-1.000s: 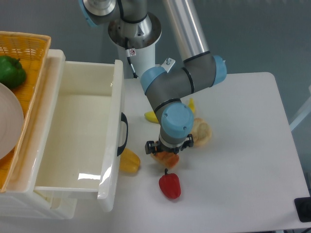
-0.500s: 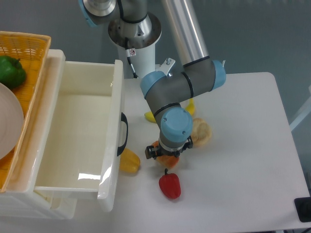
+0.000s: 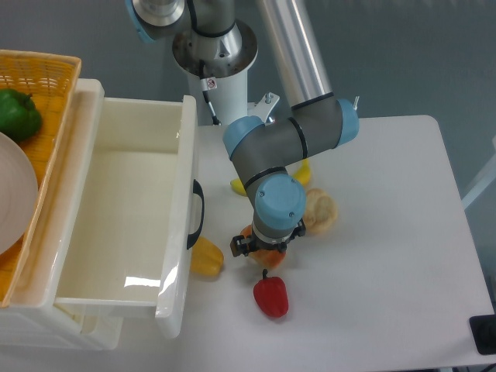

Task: Pick up the square bread
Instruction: 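Close the gripper fingers around the orange bread roll, then lift the held orange bread roll and carry it toward the round bun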

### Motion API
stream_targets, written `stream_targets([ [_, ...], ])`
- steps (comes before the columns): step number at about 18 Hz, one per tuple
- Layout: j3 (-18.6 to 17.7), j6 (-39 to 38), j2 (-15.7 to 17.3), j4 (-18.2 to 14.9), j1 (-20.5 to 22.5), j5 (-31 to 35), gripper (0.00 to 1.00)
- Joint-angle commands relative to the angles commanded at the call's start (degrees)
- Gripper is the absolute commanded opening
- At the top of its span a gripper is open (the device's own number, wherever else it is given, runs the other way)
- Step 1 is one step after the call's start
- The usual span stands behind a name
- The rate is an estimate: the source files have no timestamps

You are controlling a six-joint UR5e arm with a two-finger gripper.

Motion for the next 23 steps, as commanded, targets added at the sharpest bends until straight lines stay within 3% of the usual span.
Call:
stream_targets([
  [3,0.0,0.09,0.09,0.44,0.0,-0.17,0.92],
  [5,0.0,0.0,0.17,0.44,0.0,-0.18,0.68],
  [8,-0.09,0.0,0.44,0.44,0.0,-0.09,0.41],
  [11,-0.18,0.0,0.53,0.44,0.0,0.0,0.27],
  [13,-0.09,0.0,0.61,0.44,0.0,0.18,0.1],
  [15,0.44,0.0,0.88,0.44,0.0,0.18,0.06],
  [23,3.96,6.66,4.91,-0.52,0.0,0.44,0.06],
])
